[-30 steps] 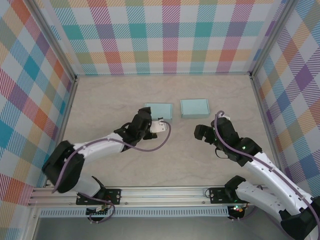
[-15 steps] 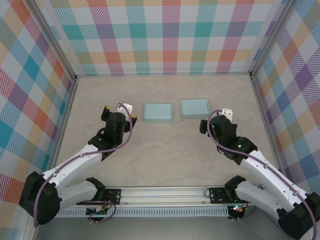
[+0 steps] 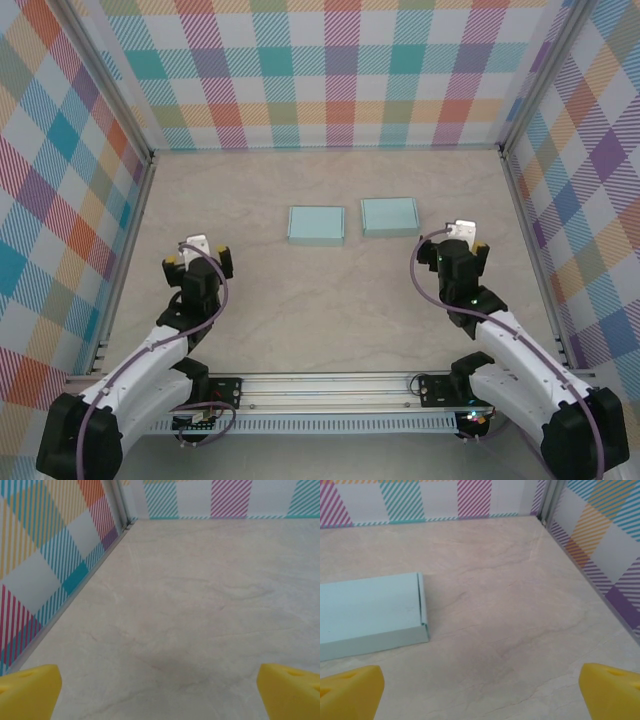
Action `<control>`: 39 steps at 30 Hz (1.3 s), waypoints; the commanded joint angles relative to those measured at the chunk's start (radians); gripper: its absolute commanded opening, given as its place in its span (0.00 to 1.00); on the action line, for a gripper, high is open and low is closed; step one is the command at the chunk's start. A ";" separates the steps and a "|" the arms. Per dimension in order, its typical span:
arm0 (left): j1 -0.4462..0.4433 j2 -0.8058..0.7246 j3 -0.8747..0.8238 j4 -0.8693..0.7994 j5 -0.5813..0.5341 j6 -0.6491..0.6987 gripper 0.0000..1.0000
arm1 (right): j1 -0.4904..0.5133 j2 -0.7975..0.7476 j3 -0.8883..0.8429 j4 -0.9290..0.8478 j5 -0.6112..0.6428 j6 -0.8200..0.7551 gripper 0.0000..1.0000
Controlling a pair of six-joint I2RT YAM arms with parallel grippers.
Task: Fold the paper box
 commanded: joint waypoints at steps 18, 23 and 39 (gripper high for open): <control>0.081 0.325 -0.133 0.658 0.361 0.132 1.00 | -0.113 0.136 -0.111 0.390 -0.066 -0.081 1.00; 0.081 0.422 -0.104 0.728 0.385 0.151 1.00 | -0.123 0.148 -0.122 0.395 -0.066 -0.074 1.00; 0.093 0.659 -0.029 0.857 0.390 0.178 1.00 | -0.133 0.156 -0.152 0.432 -0.074 -0.063 1.00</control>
